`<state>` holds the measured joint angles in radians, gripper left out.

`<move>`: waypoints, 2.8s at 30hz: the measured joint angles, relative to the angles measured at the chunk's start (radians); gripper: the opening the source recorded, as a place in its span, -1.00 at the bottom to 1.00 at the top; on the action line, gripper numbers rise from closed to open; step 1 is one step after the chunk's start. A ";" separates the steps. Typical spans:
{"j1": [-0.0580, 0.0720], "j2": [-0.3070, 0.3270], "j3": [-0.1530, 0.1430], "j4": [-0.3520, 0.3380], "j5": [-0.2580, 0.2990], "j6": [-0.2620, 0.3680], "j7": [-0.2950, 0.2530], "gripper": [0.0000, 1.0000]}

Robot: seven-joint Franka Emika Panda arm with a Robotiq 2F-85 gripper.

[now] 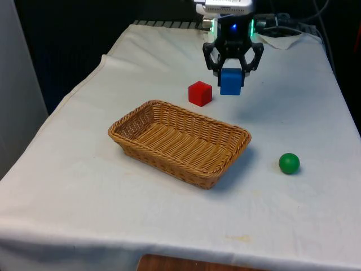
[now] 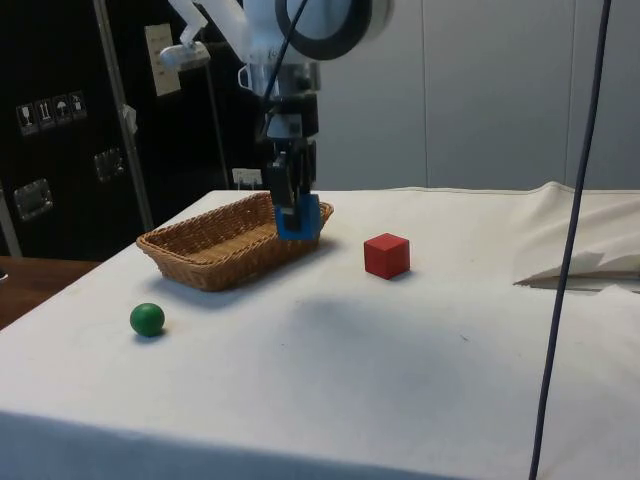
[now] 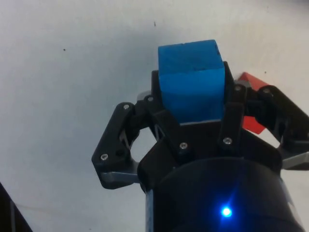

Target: Place all non-red objects into the basket.

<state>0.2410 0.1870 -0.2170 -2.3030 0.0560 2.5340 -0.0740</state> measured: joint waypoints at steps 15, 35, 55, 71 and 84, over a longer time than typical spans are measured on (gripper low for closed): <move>-0.005 -0.030 -0.041 0.015 -0.032 -0.048 0.005 -1.00; -0.018 0.025 -0.095 0.090 -0.008 -0.060 -0.026 -1.00; -0.031 0.137 -0.127 0.220 0.005 -0.085 -0.031 -1.00; -0.043 0.225 -0.158 0.305 0.149 -0.073 -0.127 -1.00; -0.053 0.326 -0.174 0.392 0.206 -0.059 -0.149 -1.00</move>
<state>0.1880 0.5130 -0.3910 -1.9110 0.2620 2.4750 -0.2230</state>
